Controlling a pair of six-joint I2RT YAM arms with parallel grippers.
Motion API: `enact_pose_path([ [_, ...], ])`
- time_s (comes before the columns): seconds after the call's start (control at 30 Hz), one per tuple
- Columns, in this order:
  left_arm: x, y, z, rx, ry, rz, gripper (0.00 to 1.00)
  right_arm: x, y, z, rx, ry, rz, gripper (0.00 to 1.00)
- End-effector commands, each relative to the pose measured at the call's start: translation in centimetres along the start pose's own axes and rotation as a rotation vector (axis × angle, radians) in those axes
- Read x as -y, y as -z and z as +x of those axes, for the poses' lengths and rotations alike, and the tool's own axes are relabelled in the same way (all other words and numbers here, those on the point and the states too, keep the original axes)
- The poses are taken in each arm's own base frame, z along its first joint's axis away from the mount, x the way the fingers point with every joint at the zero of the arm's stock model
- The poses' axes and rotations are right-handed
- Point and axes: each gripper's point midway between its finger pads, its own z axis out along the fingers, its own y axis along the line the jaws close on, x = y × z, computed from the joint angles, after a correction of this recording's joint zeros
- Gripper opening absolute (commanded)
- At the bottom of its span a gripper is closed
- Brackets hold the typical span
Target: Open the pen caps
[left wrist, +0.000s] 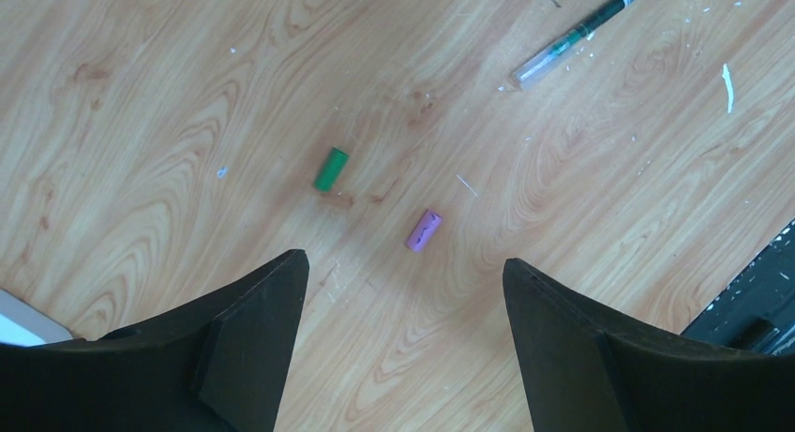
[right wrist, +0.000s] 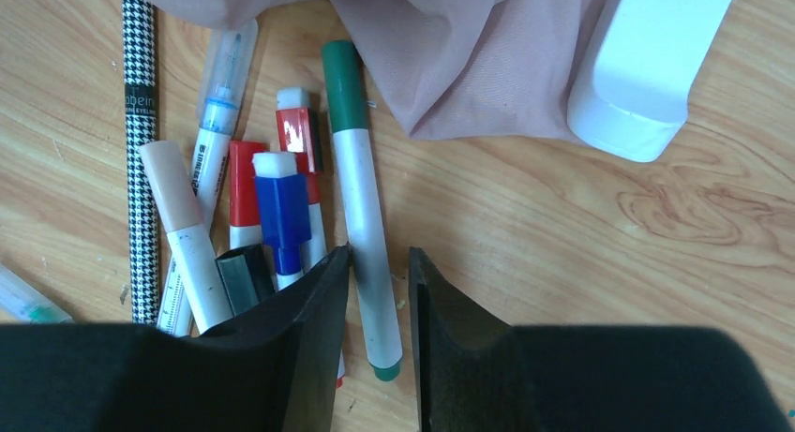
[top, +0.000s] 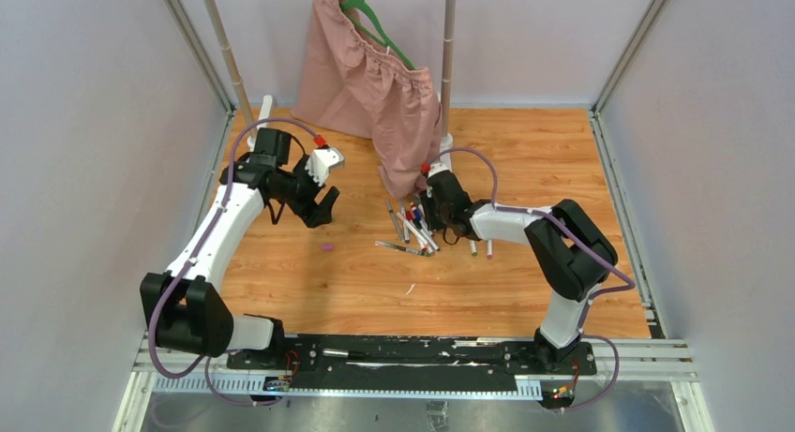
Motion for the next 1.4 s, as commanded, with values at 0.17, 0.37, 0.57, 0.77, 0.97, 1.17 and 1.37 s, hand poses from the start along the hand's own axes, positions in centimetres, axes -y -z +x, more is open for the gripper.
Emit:
enact_pose_path([
  [0.17, 1.0, 0.3, 0.0, 0.026, 0.017, 0.034, 0.82, 0.3, 0.7, 2.2, -0.029, 0.111, 0.092, 0.21],
  [0.37, 2.5, 0.6, -0.4, 0.062, -0.030, 0.101, 0.84, 0.5, 4.0, 0.0, 0.043, 0.069, 0.099, 0.00],
  [0.57, 5.0, 1.5, -0.3, 0.053, -0.174, 0.163, 0.82, 0.1, 8.2, -1.9, 0.081, 0.039, 0.058, 0.00],
  [0.77, 8.3, 2.7, -0.6, 0.124, -0.323, 0.212, 0.81, -5.2, 13.2, -0.9, 0.039, 0.007, -0.283, 0.00],
  [0.97, 11.9, 4.2, -1.6, 0.211, -0.675, 0.226, 0.82, -10.7, 18.3, -1.0, -0.019, -0.025, -0.631, 0.00],
  [1.17, 13.3, 4.9, -3.0, 0.236, -0.961, 0.197, 0.80, -15.2, 20.6, -2.0, -0.117, -0.014, -0.822, 0.00],
  [1.37, 13.1, 4.6, -3.1, 0.195, -1.130, 0.158, 0.80, -18.9, 21.5, -3.2, -0.171, 0.002, -0.932, 0.00],
])
